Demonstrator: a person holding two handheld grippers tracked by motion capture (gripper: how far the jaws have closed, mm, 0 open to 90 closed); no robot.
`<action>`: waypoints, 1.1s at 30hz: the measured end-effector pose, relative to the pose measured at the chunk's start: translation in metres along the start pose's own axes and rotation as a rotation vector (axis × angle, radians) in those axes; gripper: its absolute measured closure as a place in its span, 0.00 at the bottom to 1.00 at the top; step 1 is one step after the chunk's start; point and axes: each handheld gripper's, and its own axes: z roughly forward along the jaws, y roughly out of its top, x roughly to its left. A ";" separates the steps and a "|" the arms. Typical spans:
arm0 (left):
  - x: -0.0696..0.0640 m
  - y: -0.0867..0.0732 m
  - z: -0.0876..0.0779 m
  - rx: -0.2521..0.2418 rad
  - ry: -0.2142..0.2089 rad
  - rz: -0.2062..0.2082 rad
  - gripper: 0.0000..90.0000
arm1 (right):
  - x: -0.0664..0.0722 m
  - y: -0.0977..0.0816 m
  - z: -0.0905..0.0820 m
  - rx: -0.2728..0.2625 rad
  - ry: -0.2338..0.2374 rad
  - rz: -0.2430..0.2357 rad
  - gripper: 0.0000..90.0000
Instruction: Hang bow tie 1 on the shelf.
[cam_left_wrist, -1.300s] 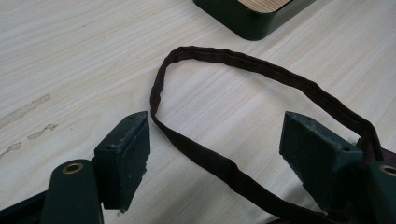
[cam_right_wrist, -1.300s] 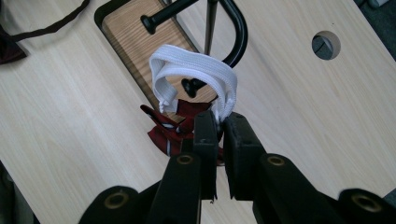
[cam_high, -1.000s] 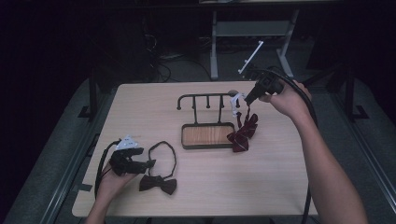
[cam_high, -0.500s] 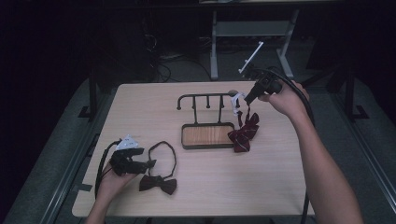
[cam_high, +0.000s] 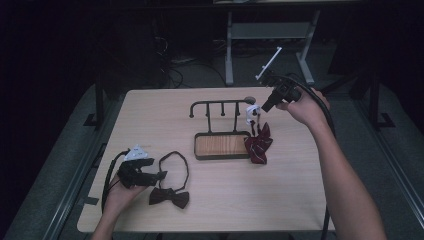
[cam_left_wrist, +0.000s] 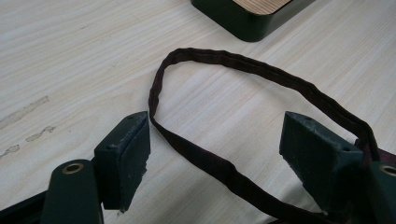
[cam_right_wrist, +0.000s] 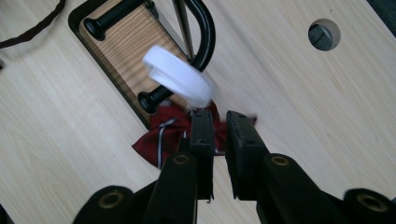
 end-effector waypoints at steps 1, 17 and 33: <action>0.000 0.000 0.000 0.000 0.000 0.000 0.28 | 0.000 0.000 0.000 0.000 0.000 0.000 0.89; -0.001 0.000 0.001 0.000 -0.002 -0.004 0.28 | 0.001 -0.018 0.005 -0.015 0.045 -0.009 0.83; -0.001 0.000 0.001 0.006 0.001 0.012 0.28 | 0.008 -0.039 0.014 -0.028 0.069 -0.013 0.76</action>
